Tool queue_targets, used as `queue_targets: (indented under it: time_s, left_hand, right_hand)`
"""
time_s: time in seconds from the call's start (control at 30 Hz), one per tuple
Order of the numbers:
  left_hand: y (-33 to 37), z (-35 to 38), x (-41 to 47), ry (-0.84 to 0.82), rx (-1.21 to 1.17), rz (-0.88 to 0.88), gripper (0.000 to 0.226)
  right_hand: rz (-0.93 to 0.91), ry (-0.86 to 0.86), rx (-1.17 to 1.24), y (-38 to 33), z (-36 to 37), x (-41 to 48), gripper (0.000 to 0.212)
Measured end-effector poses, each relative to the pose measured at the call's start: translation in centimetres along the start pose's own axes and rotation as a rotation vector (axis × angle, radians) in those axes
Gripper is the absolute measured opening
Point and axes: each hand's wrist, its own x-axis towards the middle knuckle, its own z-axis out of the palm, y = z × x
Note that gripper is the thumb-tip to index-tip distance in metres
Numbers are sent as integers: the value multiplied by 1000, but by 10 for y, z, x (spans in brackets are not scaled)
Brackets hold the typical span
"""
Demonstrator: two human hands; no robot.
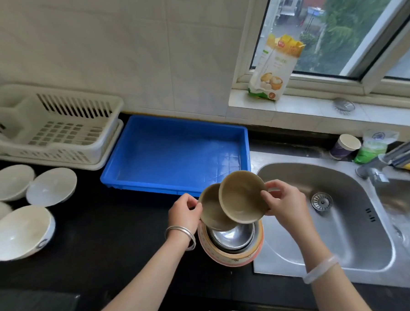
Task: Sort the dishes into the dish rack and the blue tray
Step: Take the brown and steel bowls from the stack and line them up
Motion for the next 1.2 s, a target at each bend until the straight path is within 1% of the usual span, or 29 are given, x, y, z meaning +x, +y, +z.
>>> queue_targets:
  time_s: [0.13, 0.33, 0.5, 0.6, 0.77, 0.9, 1.07, 1.2]
  left_hand:
    - [-7, -28, 4, 70, -123, -58, 10]
    - [-37, -82, 6, 229, -209, -151, 12]
    - [-72, -128, 0, 387, -336, -267, 16]
    - [-95, -153, -4, 490, -418, -352, 18]
    - [-128, -186, -3, 617, -524, -469, 19]
    - [-150, -204, 3, 667, -557, -534, 20]
    - [-168, -217, 12, 688, -573, -586, 17]
    - [-178, -223, 18, 700, -597, -611, 17]
  right_hand:
    - [-38, -81, 41, -21, 20, 8, 22]
    - [-41, -210, 33, -41, 75, 20, 18]
    - [-42, -370, 42, -60, 140, 27, 13]
    - [-39, -440, 64, -74, 187, 27, 13]
    - [11, -577, 60, -97, 265, 17, 12]
    - [75, -613, 58, -110, 317, 11, 10]
    - [163, -608, 68, -115, 360, 8, 9]
    - [159, -612, 23, -112, 383, 7, 12]
